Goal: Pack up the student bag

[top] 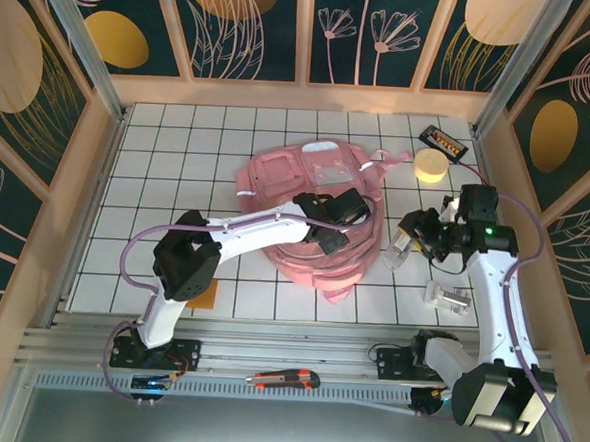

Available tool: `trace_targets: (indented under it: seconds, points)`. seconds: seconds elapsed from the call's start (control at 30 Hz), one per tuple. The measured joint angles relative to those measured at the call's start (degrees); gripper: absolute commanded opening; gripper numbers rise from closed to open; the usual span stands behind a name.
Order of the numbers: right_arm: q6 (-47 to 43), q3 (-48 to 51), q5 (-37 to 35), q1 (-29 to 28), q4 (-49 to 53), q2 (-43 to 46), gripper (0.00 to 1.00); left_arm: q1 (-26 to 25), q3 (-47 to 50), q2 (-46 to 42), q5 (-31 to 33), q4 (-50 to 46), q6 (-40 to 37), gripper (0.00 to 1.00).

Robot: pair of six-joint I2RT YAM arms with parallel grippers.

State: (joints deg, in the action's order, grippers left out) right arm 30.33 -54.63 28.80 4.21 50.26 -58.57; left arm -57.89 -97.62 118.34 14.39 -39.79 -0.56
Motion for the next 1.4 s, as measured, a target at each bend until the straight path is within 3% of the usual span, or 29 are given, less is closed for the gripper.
trace_targets:
  seconds: [0.1,0.13,0.47,0.77,1.07,1.23,1.4]
  points:
    - [0.02,0.0,0.24,0.0,-0.02,0.42,0.37,0.11,-0.72,0.22,-0.85,-0.31,0.2,0.03]
    - [0.04,0.0,0.26,0.0,-0.02,0.48,0.37,0.22,-0.87,0.22,-0.42,-0.28,0.31,0.0]
    - [1.14,2.08,1.4,0.0,-0.85,1.79,0.37,3.98,-2.19,-1.86,-7.48,-1.66,2.62,0.0]
    - [3.93,5.88,2.64,-1.16,-3.82,3.76,0.37,8.15,-14.78,-3.87,-10.95,-8.81,7.37,0.0]
    - [9.4,8.83,2.84,-6.49,-9.84,3.54,0.37,9.18,-23.19,-3.65,-13.35,-15.85,10.8,0.0]
    - [12.74,8.31,2.97,-11.5,-15.15,-1.01,0.36,9.07,-24.2,-3.54,-14.84,-17.35,11.85,0.0]
    - [13.42,5.86,2.29,-12.35,-15.98,-3.87,0.37,9.07,-27.23,-2.27,-14.4,-18.88,12.28,0.0]
